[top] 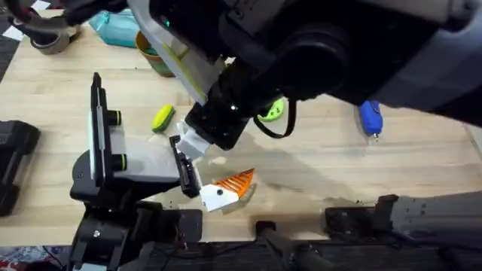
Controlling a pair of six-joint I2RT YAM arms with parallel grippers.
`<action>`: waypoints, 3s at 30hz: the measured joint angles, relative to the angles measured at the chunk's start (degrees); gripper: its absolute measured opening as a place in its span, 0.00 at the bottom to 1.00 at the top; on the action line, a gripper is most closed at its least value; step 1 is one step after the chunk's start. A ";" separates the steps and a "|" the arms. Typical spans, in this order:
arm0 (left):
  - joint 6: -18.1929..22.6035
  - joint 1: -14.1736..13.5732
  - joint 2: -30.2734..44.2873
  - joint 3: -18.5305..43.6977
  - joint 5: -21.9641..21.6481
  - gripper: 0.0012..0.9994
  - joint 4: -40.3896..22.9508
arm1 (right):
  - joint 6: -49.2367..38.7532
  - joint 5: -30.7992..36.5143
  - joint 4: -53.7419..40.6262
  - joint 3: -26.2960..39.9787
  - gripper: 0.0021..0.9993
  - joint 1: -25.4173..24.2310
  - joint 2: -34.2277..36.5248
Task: Pick up the gripper from the table and insert it into the empty holder that is missing its gripper. Then pick up a screw, insert it into the mounting hole, and use the screwdriver to tighten it. Finally, clean up the table by picking up the vegetable and placing it into the bucket.
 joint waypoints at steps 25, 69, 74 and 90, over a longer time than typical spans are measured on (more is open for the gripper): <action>0.00 0.00 0.00 0.00 0.00 0.99 0.00 | 0.03 0.17 1.57 -0.02 0.30 0.04 0.04; 0.02 0.00 0.00 0.00 0.02 0.99 0.00 | -1.75 0.60 0.91 0.44 0.00 0.02 1.20; 0.02 0.00 0.00 0.00 0.00 0.99 0.00 | -2.19 0.58 0.69 0.90 0.00 0.04 1.20; 0.02 0.00 0.00 0.00 0.00 0.99 0.00 | -2.59 0.56 -0.62 2.36 0.00 0.04 1.20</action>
